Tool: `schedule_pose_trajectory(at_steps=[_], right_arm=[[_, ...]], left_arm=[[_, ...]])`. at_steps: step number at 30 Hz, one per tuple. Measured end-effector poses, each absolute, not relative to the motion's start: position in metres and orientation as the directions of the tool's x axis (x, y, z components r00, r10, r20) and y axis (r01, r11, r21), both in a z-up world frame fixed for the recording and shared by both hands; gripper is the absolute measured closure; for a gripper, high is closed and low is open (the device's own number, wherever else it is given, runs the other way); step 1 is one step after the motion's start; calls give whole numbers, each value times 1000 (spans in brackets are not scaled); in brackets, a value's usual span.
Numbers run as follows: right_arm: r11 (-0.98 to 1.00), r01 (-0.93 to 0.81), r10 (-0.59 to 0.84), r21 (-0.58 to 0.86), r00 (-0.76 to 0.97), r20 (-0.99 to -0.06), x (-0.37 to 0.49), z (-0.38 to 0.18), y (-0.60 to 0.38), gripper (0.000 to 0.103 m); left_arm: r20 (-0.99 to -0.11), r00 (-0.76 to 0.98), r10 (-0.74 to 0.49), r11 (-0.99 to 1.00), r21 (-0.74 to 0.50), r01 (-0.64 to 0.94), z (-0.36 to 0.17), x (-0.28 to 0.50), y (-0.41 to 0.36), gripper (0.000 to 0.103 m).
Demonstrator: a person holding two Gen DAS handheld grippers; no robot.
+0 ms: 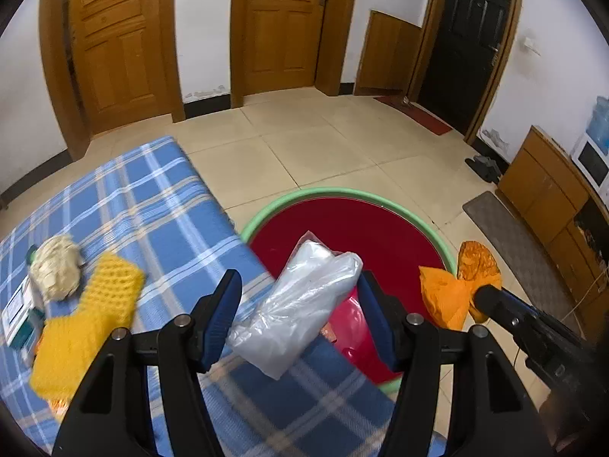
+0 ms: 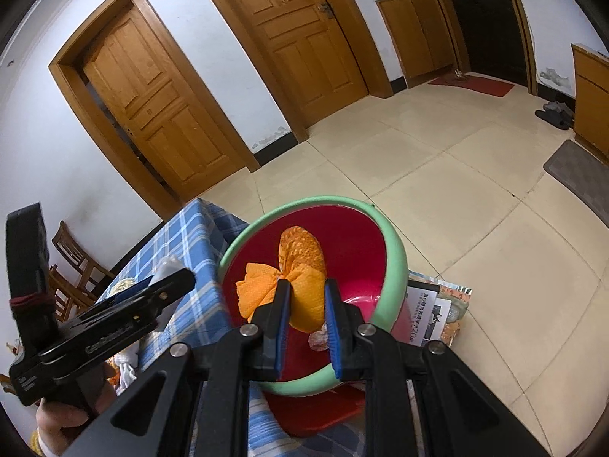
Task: Collect trash
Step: 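Carry the plastic bag with the left tool while the right tool carries the orange cloth over the basin, then open the left tool to drop the bag while the right tool drops the orange cloth into the basin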
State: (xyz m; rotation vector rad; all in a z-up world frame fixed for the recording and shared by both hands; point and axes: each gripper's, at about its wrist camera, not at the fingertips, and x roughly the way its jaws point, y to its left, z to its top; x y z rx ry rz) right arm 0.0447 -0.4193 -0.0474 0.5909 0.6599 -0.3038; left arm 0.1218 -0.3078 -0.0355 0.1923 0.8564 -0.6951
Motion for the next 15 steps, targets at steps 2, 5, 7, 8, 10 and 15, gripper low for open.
schedule_pose_trajectory(at_steps=[2, 5, 7, 8, 10, 15], right_arm=[[792, 448, -81, 416, 751, -655, 45, -51, -422, 83], [784, 459, -83, 418, 745, -662, 45, -55, -428, 83], [778, 468, -86, 420, 741, -666, 44, -58, -431, 83], [776, 470, -86, 421, 739, -668, 44, -59, -432, 83], [771, 476, -86, 423, 736, -671, 44, -61, -434, 83], [766, 481, -84, 427, 733, -675, 44, -64, -436, 83]], left_arm=[[-751, 449, -484, 757, -103, 645, -40, 124, -317, 40], [-759, 439, -481, 747, -93, 658, -46, 127, -328, 40], [-764, 429, -482, 742, -96, 664, -49, 128, -333, 40], [-766, 425, -483, 741, -99, 664, -50, 129, -334, 40], [-768, 426, -478, 746, -99, 658, -53, 131, -336, 40], [-785, 420, -455, 762, -99, 641, -61, 136, -338, 34]])
